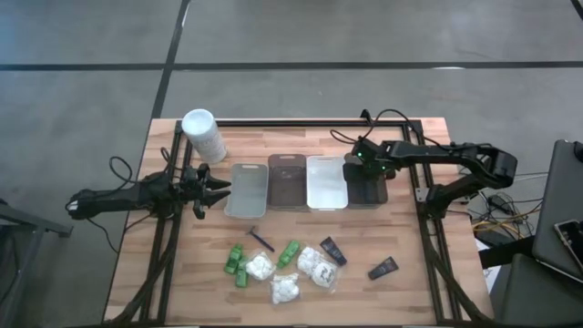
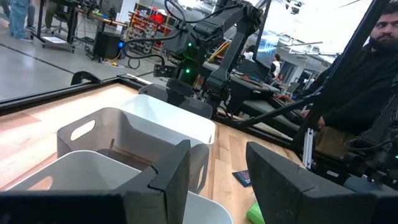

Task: Pick & Place Travel size toiletries
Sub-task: Put the bottom blue razor into the right black bin, then put the right dark blue shaving cream into the white bin

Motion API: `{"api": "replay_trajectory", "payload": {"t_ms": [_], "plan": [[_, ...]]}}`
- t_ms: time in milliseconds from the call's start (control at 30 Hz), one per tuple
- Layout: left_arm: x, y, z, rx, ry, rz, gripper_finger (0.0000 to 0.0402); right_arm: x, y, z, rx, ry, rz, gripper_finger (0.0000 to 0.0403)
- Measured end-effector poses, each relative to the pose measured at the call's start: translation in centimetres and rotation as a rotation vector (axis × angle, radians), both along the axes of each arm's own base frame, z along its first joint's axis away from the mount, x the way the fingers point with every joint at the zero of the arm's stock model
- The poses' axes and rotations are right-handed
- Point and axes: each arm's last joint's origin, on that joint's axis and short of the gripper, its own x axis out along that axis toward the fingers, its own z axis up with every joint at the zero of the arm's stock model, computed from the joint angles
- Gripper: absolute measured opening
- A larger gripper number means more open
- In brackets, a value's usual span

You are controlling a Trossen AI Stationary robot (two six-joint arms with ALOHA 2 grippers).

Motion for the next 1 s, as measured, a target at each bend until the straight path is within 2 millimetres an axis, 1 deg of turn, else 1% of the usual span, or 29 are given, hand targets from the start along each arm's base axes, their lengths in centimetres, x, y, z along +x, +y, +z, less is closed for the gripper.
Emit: {"api": "replay_trajectory", "payload": {"t_ms": [67, 167, 433, 600, 700, 800, 900, 1000], "plan": [[0.0, 0.0, 0.0, 0.0, 0.0, 0.0, 0.0161, 0.0, 0.0, 0.1, -0.002, -0.004, -0.001, 0.0052], [0.0, 0.0, 0.0, 0.0, 0.0, 0.0, 0.0161, 0.0, 0.3, 0.4, -0.019, -0.013, 0.005, 0.0075], [0.0, 0.0, 0.0, 0.0, 0.0, 0.0, 0.0161, -0.1, 1.4, 1.7, -0.053, -0.059, 0.017, 0.018], [0.0, 0.0, 0.0, 0.0, 0.0, 0.0, 0.0161, -0.1, 2.5, 2.7, -0.074, -0.094, 0.055, 0.0237], [0.0, 0.0, 0.0, 0.0, 0.0, 0.0, 0.0161, 0.0, 4.1, 4.0, -0.114, -0.137, 0.136, 0.0262], [0.0, 0.0, 0.0, 0.0, 0.0, 0.0, 0.0161, 0.0, 6.5, 5.2, -0.142, -0.167, 0.255, 0.0276], [0.0, 0.0, 0.0, 0.0, 0.0, 0.0, 0.0161, -0.4, 9.1, 5.9, -0.142, -0.173, 0.401, 0.0283], [0.0, 0.0, 0.0, 0.0, 0.0, 0.0, 0.0161, -0.9, 11.4, 6.0, -0.126, -0.154, 0.526, 0.0281]]}}
